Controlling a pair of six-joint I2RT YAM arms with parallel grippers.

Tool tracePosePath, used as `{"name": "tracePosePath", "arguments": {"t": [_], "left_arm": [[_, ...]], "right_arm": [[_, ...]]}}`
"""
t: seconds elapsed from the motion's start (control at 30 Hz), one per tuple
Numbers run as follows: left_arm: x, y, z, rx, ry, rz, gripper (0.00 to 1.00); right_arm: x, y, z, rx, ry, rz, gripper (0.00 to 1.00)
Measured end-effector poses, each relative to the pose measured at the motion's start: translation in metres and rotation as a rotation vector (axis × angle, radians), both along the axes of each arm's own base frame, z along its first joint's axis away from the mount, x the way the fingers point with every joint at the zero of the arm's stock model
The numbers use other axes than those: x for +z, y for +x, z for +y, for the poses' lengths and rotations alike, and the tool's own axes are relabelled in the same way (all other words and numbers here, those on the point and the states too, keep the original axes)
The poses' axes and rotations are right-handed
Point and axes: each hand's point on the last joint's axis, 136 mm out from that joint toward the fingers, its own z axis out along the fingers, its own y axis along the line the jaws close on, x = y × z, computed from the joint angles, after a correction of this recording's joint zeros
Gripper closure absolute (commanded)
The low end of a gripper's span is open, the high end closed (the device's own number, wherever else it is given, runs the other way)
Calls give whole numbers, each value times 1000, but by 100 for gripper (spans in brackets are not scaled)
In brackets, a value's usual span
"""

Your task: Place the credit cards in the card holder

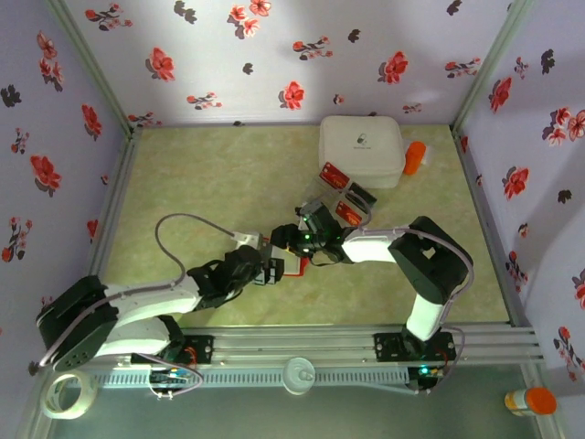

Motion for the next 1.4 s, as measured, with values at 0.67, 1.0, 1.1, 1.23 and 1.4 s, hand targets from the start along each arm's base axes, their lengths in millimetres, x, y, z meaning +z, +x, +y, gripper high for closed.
{"name": "tracePosePath", "arguments": {"t": [0.67,1.0,1.1,1.23,1.4], "left_arm": [[56,5,56,151,-73,-125,0],[53,1,69,172,-62,-119,0],[54,1,70,177,-64,-120,0],[51,1,71,178,-56,-116,0],[48,1,72,178,-46,-109,0]], "right_arm": [[31,1,50,56,65,-27,43],[-14,3,58,37,20,59,43],[-13,3,59,38,25,59,42],[-13,3,59,34,26,64,42],[-10,3,59,34,28,62,43]]}}
